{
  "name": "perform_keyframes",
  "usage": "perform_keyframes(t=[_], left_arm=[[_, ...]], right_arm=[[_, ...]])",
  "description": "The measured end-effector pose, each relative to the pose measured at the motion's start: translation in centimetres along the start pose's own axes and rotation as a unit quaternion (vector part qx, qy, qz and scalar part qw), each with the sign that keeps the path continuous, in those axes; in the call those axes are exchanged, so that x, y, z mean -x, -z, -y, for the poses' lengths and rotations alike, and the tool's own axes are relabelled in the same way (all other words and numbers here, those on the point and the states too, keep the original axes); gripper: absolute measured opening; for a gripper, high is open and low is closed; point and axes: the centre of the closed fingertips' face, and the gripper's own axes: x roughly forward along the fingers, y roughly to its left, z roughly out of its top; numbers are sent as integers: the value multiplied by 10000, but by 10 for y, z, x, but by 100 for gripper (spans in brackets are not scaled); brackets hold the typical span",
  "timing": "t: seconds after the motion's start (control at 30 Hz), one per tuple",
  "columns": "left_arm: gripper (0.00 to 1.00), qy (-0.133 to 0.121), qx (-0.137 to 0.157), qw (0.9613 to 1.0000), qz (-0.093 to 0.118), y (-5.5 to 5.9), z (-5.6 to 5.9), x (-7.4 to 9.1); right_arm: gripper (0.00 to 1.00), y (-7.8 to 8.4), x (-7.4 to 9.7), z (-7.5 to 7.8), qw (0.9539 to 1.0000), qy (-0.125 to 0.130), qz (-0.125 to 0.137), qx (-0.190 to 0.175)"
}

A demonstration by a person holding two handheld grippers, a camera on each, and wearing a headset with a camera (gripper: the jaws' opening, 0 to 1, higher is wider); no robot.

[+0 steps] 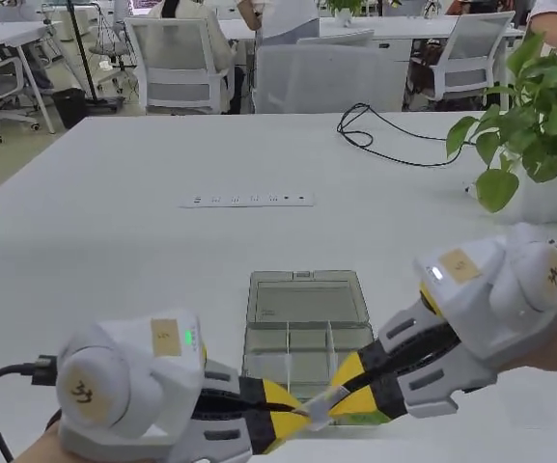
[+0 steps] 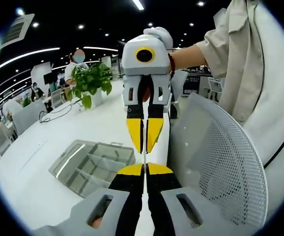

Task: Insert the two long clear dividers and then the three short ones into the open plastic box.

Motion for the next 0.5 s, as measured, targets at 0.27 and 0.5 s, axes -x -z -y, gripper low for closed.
perform_keyframes(t=[0.27, 0.5], left_arm=[[0, 53, 16, 10000, 45, 1, 2, 2], [0, -72, 109, 9999, 105, 0, -1, 2]], right_arm=[[3, -1, -1, -4, 9999, -88, -29, 119], [2, -2, -1, -3, 9998, -10, -83, 199]])
